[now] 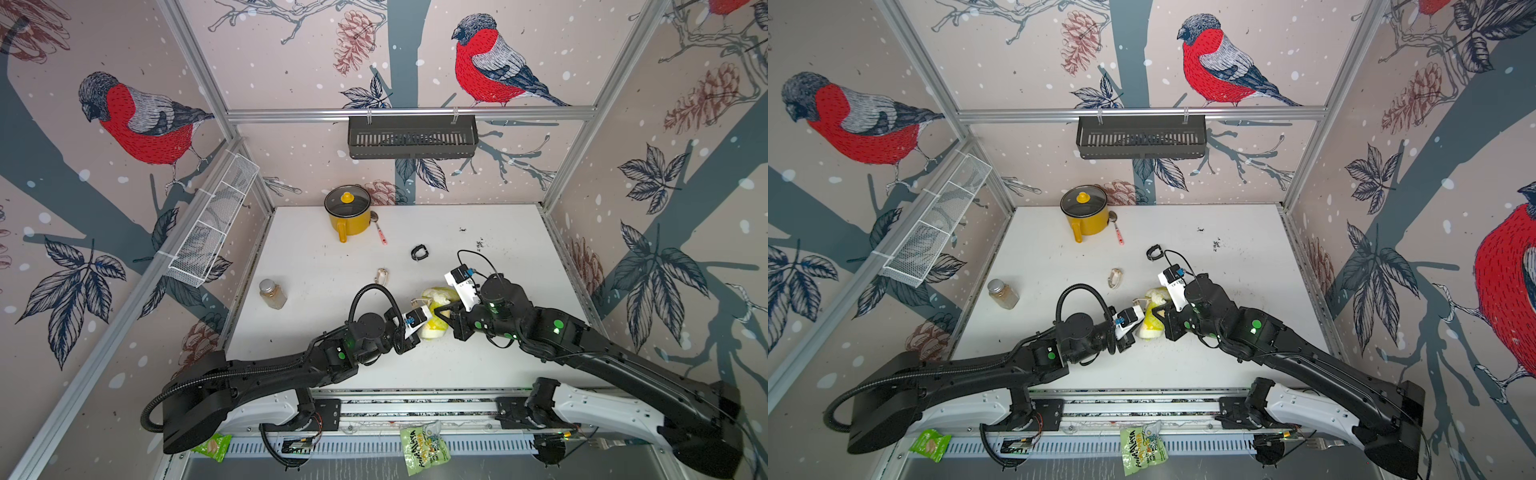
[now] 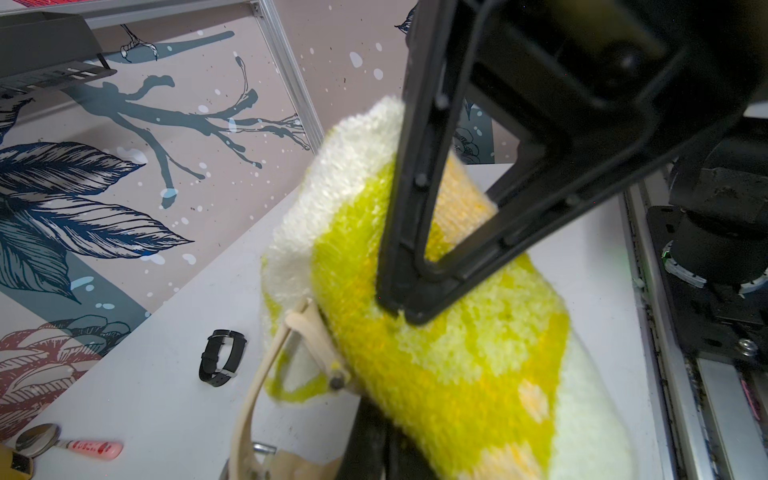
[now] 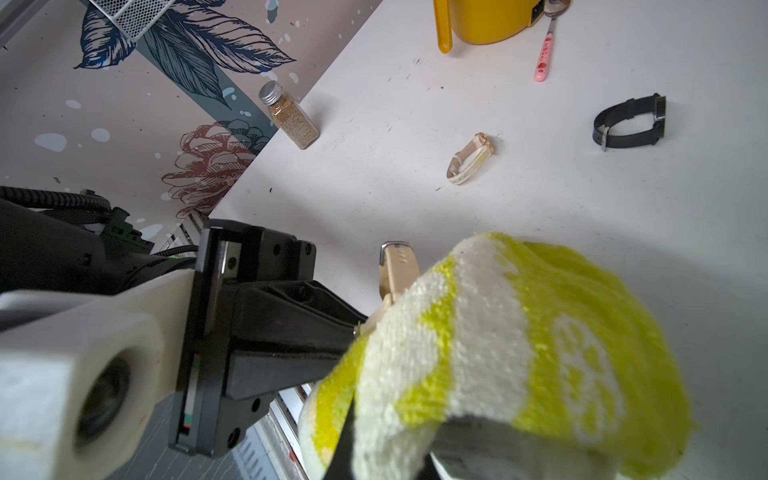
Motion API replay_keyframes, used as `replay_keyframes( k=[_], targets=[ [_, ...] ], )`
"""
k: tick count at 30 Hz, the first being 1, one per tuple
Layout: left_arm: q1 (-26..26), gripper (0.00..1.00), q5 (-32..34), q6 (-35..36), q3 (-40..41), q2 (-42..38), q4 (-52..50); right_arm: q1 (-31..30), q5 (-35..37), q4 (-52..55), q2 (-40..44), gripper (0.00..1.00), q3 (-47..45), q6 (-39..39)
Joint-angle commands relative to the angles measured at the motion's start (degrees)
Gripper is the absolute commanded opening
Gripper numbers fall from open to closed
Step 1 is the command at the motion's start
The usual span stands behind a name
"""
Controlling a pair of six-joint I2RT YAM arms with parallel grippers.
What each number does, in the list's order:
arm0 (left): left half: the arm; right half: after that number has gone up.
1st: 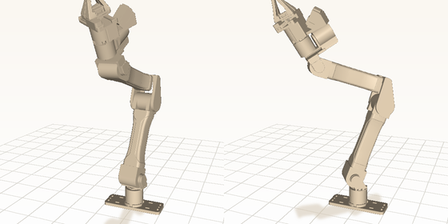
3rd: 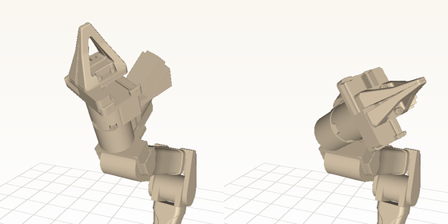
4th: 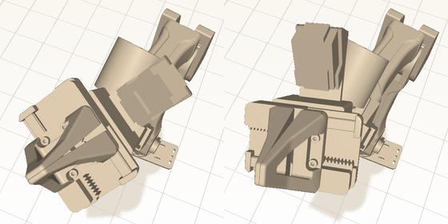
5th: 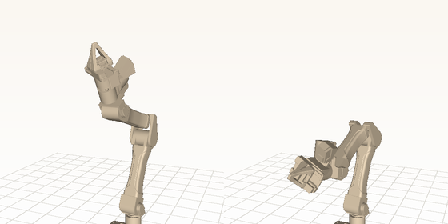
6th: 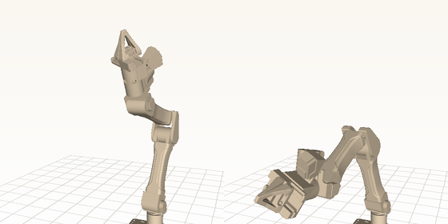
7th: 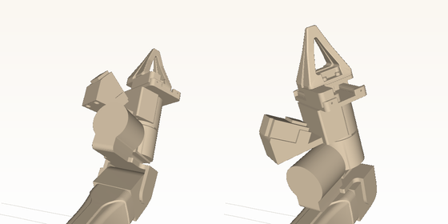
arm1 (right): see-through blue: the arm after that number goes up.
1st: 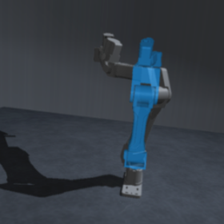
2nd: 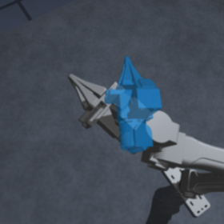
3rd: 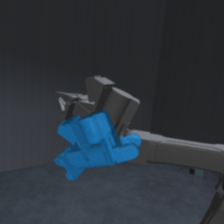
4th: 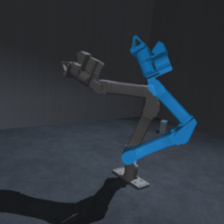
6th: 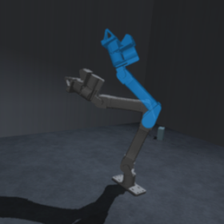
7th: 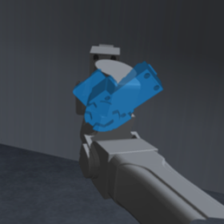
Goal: Wipe the watch dial
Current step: Wipe the dirt from the watch dial.
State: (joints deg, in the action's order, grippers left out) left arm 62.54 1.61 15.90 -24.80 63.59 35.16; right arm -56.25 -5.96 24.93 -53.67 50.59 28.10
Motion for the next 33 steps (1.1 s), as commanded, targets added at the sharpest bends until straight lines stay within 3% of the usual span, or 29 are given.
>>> replay_keyframes(
  k=[1, 19, 26, 33],
  targets=[
    [0.13, 0.0, -1.99, 0.33, -0.22, -1.05, 2.08, -0.18, 0.06, -3.05, -0.5, 0.04, -0.28, -0.81],
    [0.12, 0.0, -1.92, 0.62, 0.88, -3.68, 1.58, 3.71, 2.4, -2.18, -0.85, 0.04, -3.03, 1.11],
    [0.13, 0.0, 3.74, 1.06, 0.55, 1.19, 0.97, 9.53, 5.92, 2.97, 1.32, 0.04, -3.09, 0.17],
    [-0.26, 0.0, 7.63, 0.58, 0.74, 9.0, 5.18, 19.29, 10.68, 8.7, 1.37, 0.05, -2.49, -2.92]
  ],
)
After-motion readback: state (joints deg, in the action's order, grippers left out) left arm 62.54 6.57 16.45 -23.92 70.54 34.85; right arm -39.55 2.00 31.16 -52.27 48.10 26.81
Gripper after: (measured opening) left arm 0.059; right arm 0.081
